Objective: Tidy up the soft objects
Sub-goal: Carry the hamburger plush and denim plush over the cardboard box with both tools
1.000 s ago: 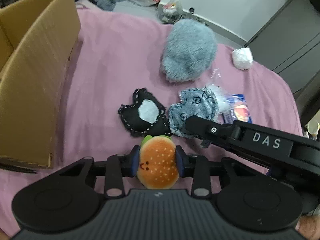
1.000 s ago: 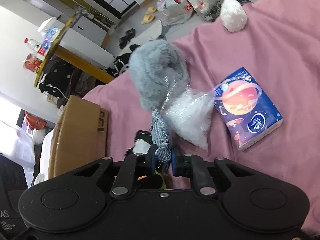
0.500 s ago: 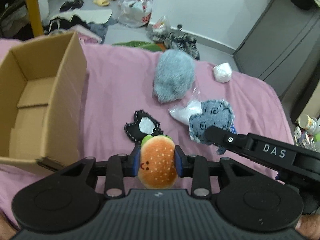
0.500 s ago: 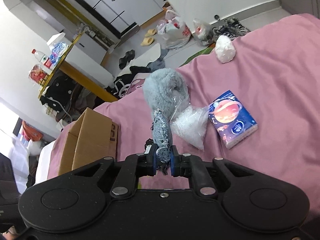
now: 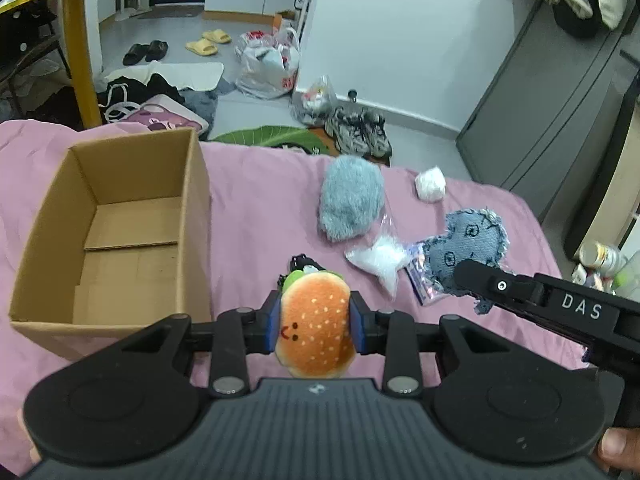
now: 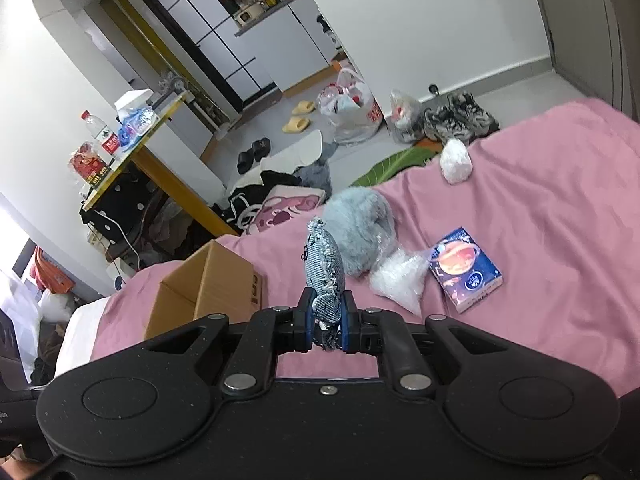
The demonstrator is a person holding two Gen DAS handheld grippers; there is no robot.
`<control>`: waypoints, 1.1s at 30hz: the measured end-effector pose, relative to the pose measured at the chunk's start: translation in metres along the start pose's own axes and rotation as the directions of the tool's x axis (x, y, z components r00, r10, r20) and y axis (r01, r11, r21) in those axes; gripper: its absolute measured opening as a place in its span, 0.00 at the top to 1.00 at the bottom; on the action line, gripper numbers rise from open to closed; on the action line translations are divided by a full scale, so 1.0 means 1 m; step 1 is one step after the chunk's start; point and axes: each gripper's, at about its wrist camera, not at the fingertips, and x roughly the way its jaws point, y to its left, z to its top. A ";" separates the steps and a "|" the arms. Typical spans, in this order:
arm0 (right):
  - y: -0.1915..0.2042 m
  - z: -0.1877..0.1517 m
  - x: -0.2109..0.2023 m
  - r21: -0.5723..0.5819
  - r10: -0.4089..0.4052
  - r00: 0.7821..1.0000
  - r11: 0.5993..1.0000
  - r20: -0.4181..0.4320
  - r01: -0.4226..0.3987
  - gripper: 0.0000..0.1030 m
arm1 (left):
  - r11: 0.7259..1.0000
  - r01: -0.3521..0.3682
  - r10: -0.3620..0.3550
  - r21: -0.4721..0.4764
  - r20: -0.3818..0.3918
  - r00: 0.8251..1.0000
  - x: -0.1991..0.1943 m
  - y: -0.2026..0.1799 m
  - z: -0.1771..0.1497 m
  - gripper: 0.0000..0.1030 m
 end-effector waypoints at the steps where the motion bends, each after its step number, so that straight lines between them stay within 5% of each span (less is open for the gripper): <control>1: 0.002 0.000 -0.003 0.002 0.002 1.000 1.000 0.004 -0.002 0.88 | 1.000 0.002 -0.002 0.001 0.008 1.000 -0.003 0.001 0.000 0.68; 33: 0.096 0.007 -0.024 -0.110 0.055 0.990 0.993 0.129 -0.041 0.88 | 0.993 -0.018 0.049 -0.114 0.277 0.960 -0.096 0.087 0.035 0.68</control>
